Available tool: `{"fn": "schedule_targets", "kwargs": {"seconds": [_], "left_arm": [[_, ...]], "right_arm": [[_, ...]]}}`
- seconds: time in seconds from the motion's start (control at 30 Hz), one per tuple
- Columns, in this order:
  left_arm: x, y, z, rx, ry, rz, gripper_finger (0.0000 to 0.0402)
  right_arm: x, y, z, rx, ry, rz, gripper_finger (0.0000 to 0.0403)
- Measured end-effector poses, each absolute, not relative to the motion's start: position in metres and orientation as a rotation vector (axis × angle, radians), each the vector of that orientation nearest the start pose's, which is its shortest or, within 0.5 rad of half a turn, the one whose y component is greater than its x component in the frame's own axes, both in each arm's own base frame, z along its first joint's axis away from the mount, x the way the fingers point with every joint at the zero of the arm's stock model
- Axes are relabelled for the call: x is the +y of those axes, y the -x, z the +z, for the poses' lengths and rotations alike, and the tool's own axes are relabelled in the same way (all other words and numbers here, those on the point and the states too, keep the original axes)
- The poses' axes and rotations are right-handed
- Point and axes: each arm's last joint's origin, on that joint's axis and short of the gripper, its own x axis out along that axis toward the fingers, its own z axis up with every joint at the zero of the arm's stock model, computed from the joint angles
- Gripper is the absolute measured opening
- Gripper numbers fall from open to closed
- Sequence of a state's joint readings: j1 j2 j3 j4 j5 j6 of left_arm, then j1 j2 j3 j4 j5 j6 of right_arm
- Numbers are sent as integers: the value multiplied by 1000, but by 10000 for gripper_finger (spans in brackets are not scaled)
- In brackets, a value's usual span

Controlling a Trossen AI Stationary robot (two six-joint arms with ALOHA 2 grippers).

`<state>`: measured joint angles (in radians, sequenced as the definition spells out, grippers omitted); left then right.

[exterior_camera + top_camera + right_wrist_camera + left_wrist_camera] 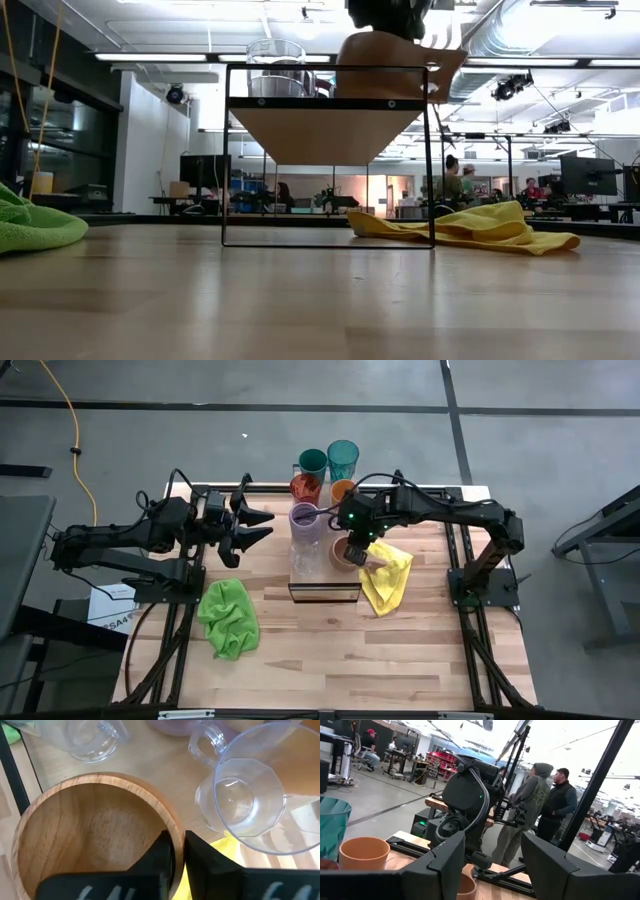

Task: Stack small to large cups/mugs on shelf
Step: Put the brown mug on the shelf

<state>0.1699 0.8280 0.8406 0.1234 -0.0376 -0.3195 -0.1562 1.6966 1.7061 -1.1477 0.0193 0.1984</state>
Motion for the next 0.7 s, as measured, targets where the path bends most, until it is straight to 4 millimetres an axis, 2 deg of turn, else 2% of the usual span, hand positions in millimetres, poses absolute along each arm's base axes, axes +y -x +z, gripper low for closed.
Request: {"fn": "schedule_targets", "kwargs": {"seconds": [0.3,0.7], "left_arm": [[32,-179,374,-168,309,184,182],[32,-179,374,-168,309,184,182]], "right_arm": [[-53,-335,340,1109,-276,-282,31],[-55,-344,325,1159,-314,-311,20]]}}
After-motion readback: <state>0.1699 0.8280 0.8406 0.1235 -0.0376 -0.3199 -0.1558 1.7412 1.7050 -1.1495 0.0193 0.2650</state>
